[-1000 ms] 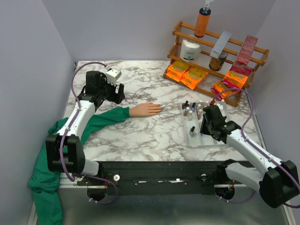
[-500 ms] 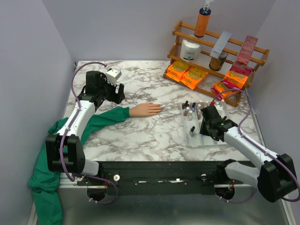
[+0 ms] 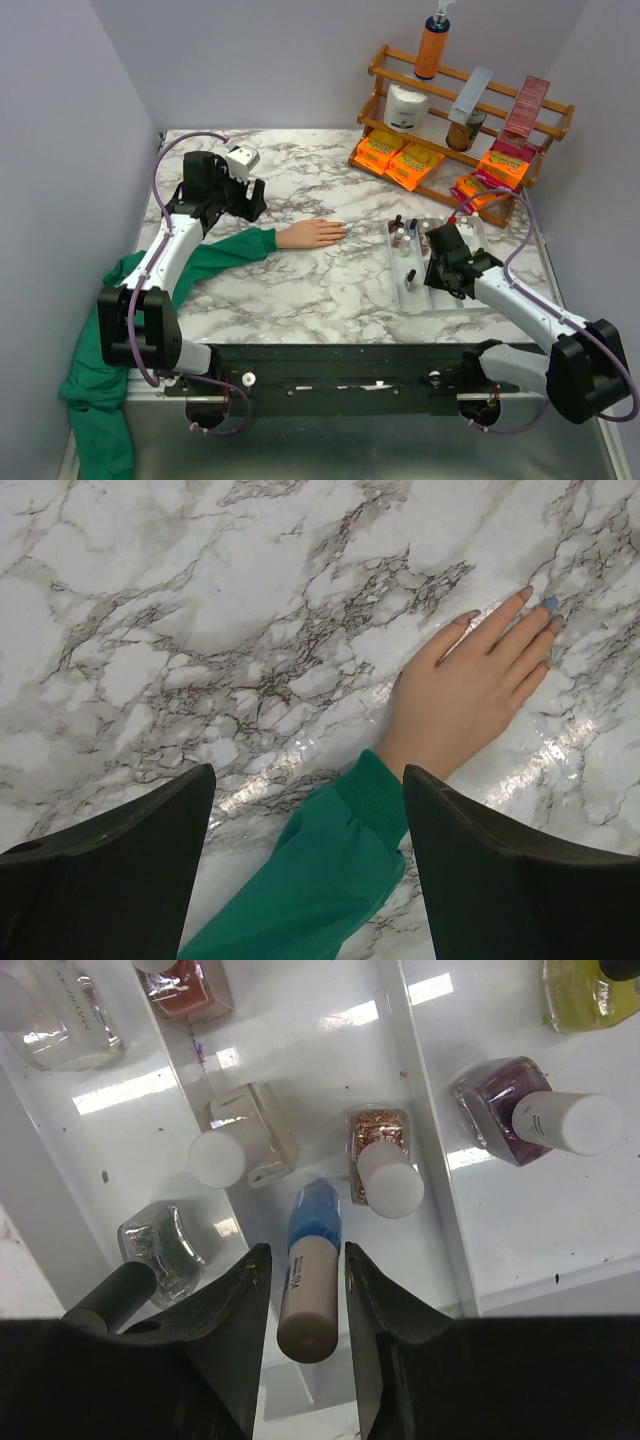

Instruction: Paint the nails

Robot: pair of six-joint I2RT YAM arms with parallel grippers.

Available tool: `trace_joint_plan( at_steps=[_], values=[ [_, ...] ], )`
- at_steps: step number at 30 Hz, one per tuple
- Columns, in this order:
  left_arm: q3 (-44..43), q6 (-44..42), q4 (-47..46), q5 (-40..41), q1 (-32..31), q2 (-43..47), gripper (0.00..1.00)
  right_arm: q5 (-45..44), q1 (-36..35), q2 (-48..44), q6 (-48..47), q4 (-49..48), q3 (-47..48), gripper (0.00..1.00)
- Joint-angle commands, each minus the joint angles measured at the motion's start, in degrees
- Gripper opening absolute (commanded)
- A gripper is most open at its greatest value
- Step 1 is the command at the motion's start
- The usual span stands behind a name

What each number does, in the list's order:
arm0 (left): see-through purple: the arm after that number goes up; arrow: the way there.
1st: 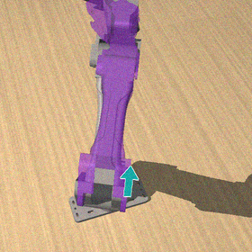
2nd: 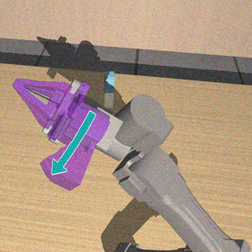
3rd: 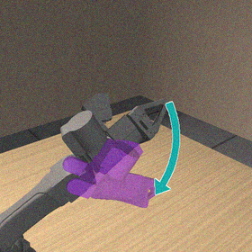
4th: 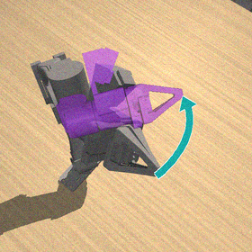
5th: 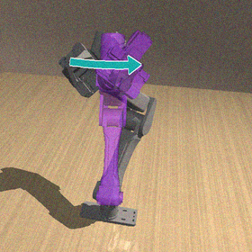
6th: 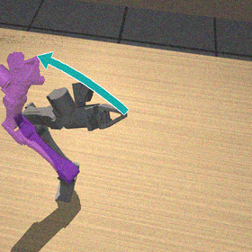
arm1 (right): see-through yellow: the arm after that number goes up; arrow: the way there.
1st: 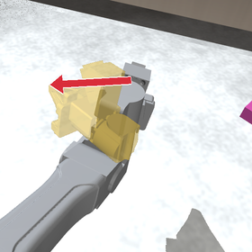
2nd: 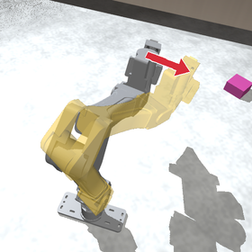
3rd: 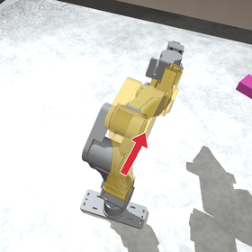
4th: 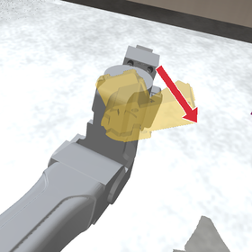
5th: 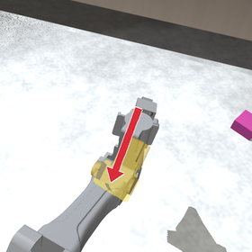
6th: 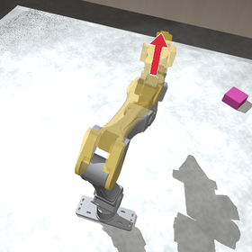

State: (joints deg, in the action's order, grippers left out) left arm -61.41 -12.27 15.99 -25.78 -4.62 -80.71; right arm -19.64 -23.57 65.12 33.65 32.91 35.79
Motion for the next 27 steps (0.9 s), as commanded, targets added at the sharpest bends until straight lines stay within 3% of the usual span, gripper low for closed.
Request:
trace_joint_plan(
  at_steps=[1,13,20,27],
  values=[
    [-1.8,-0.7,0.5,-0.6,0.1,0.8,0.86,-0.8,-0.2,1.3,1.2,-1.2,1.9,0.43],
    [-1.9,-0.8,0.8,-0.7,0.1,0.9,0.86,-0.8,-0.2,1.3,0.9,-1.7,2.2,0.34],
    [-1.9,-1.0,1.0,-0.9,0.1,1.0,0.86,-1.0,-0.2,0.3,0.0,-1.8,2.2,0.18],
    [-1.8,-0.7,0.9,-1.2,0.1,0.9,0.86,-1.6,-0.2,-3.3,-2.1,-1.5,1.6,0.11]
  ],
)
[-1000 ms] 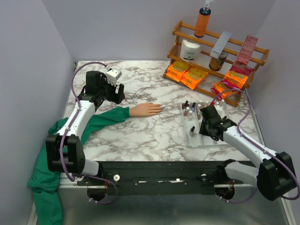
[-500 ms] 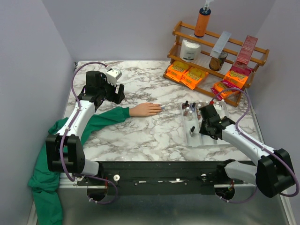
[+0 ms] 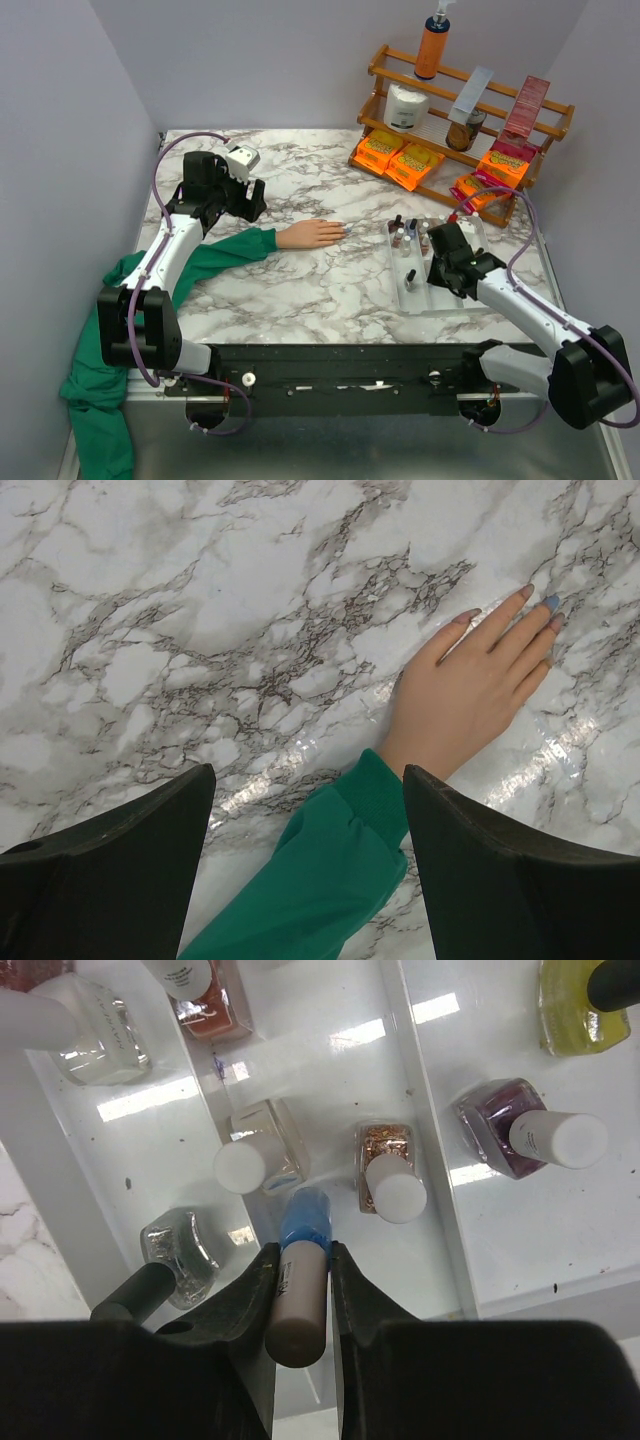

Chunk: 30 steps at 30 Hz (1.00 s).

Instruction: Paint the nails

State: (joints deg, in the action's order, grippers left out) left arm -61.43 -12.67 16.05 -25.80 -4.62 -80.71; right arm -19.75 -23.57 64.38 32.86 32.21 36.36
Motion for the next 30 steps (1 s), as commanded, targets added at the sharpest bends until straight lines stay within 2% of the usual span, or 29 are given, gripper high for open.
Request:
trace_joint_plan(
  at_steps=[1,8,10,15,17,20,23,30],
  values=[
    [-1.9,-0.4,0.8,-1.3,0.1,0.8,0.86,-0.7,-0.2,-2.9,-1.4,-0.9,1.3,0.11],
    [-2.0,0.0,1.3,-4.1,-0.1,0.6,0.82,1.5,-0.2,-5.8,-5.6,3.6,4.9,0.1],
    [-1.9,0.2,1.3,-5.0,-0.5,0.4,0.81,6.5,-0.2,-7.7,-7.6,3.4,5.4,0.09],
    [-2.5,-0.6,2.8,-8.4,-3.0,-0.3,0.8,10.9,-0.2,-9.5,-12.7,6.8,8.6,0.07],
    [-2.8,-0.8,3.0,-10.4,-3.8,-0.1,0.8,15.5,-0.2,-11.1,-15.6,7.4,9.5,0.07],
    [-4.4,-0.5,4.5,-16.9,-5.0,-0.2,0.82,21.3,-0.2,-13.6,-18.6,7.9,11.5,0.05],
    [-6.8,-1.0,7.1,-23.0,-6.9,-0.5,0.84,23.6,-0.3,-14.9,-21.6,8.2,14.3,0.04],
    [-6.5,-3.3,7.2,-27.6,-16.3,1.7,0.89,32.8,-2.0,-10.5,-29.2,7.8,23.5,0.03]
  ],
)
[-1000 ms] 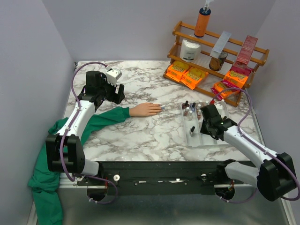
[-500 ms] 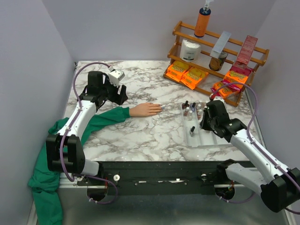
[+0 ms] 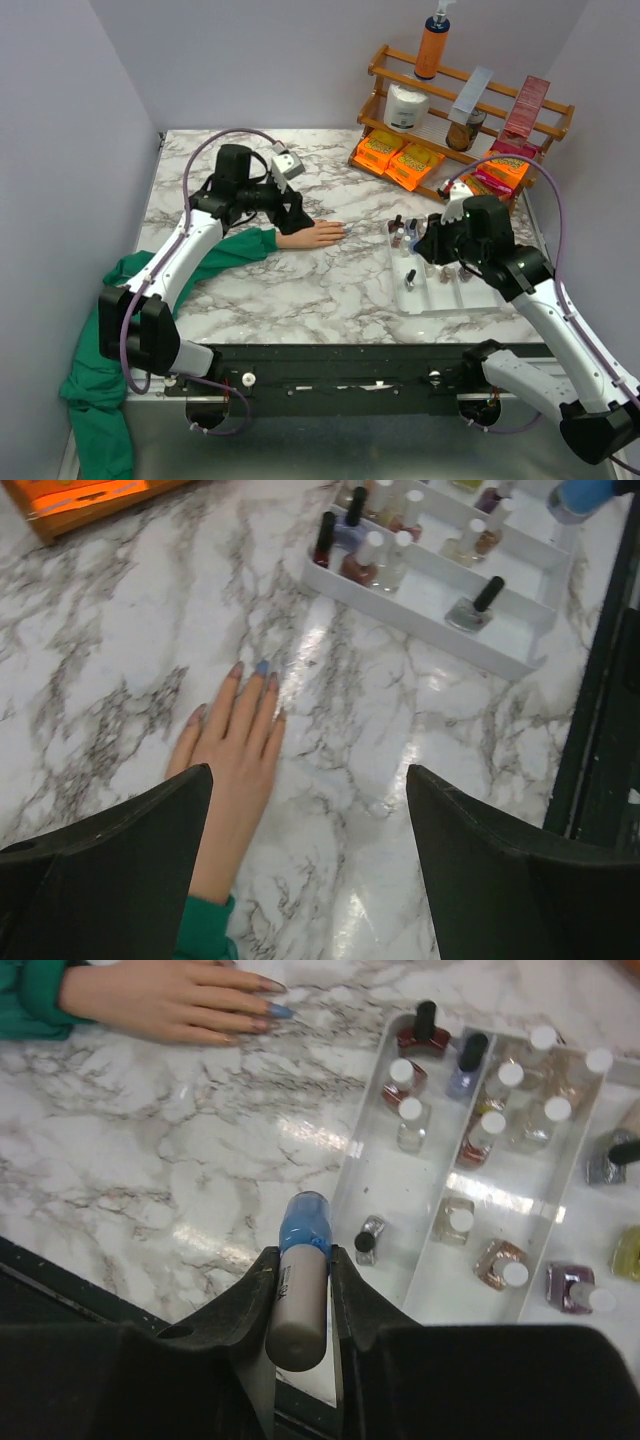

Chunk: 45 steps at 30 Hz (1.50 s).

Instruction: Paint the nails

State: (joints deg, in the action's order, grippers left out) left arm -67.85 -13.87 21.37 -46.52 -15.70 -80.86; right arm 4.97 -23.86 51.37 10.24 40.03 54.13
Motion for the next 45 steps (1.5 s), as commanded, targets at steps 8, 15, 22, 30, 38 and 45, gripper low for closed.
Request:
trace_joint_plan(
  at_steps=[8,15,22,30,38,45],
  values=[
    [-6.7,-1.1,4.9,-12.9,-12.7,0.0,0.91,19.2,-7.3,10.6,-14.4,-5.5,16.3,0.03],
    [-11.0,-6.4,11.7,-12.8,-15.7,-0.4,0.91,25.7,-11.6,17.9,-18.3,-5.8,23.1,0.04],
    [-8.5,-10.6,15.3,-13.2,-16.2,1.2,0.87,30.3,-13.0,20.2,-18.8,-6.6,25.5,0.03],
    [-10.2,-7.8,13.3,-14.7,-16.7,1.0,0.79,30.6,-14.7,22.5,-18.9,-6.5,26.8,0.03],
    [-9.6,-8.6,14.0,-14.6,-17.1,1.2,0.58,30.7,-15.7,24.0,-18.6,-6.9,27.4,0.03],
    [-9.9,-10.3,15.6,-15.2,-17.1,1.4,0.28,30.9,-16.0,24.0,-18.3,-7.3,27.2,0.02]
  ],
)
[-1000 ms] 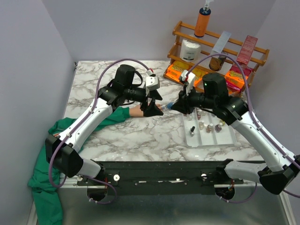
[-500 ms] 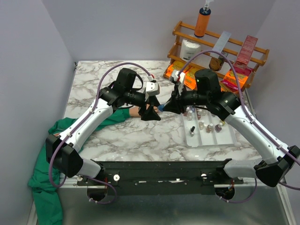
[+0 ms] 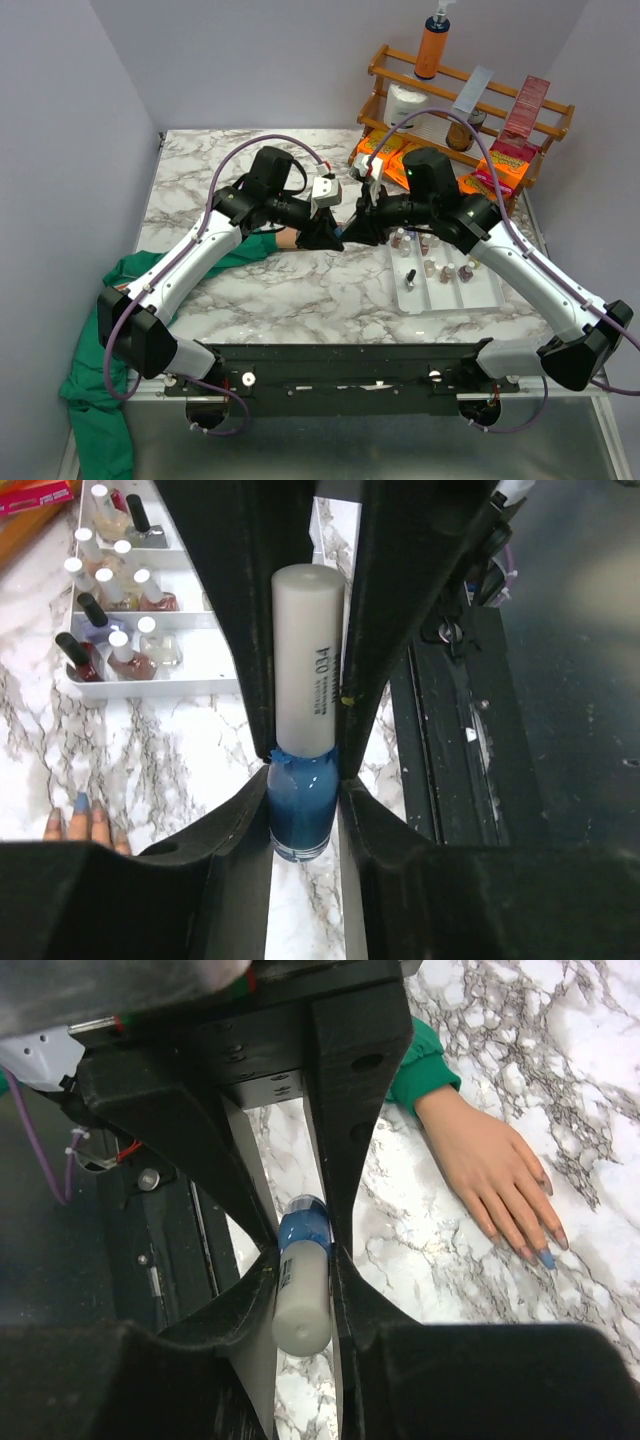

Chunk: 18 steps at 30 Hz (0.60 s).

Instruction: Paint the nails

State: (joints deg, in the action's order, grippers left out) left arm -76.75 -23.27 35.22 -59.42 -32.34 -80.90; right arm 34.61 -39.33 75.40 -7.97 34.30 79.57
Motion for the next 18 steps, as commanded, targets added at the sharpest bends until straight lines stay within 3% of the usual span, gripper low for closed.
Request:
trace_joint_plan(
  at_steps=[1,5,8,11,12,13,15,18],
  values=[
    [-1.0,-0.9,1.9,-2.2,-0.4,1.5,0.2,1.2,-0.5,-0.1,0.0,-1.7,1.7,0.02],
    [-1.4,0.4,1.9,-1.6,-0.4,1.1,0.0,1.2,-0.6,-0.2,0.1,-2.0,1.8,0.02],
    [-1.1,1.2,0.9,-1.1,-0.4,1.3,0.0,1.0,-0.6,-0.1,0.1,-2.2,1.7,0.05],
    [-0.9,3.0,-1.0,-0.1,-0.4,1.5,0.0,0.7,-0.6,-0.2,1.2,-3.2,1.3,0.31],
    [-0.9,3.5,-1.4,0.2,-0.4,1.5,0.0,0.7,-0.6,-0.7,1.8,-3.5,1.1,0.49],
    [-0.9,3.6,-1.5,0.7,-0.4,1.6,0.0,0.8,-0.6,-0.9,2.1,-3.8,0.9,0.59],
    [-0.8,3.6,-1.3,0.9,-0.4,1.8,0.0,0.0,-0.5,-1.9,2.3,-4.5,-0.5,0.74],
    [-0.2,4.3,-1.9,2.1,-0.4,2.3,0.0,-1.6,-0.4,-3.1,2.8,-5.7,-1.8,0.86]
  ],
)
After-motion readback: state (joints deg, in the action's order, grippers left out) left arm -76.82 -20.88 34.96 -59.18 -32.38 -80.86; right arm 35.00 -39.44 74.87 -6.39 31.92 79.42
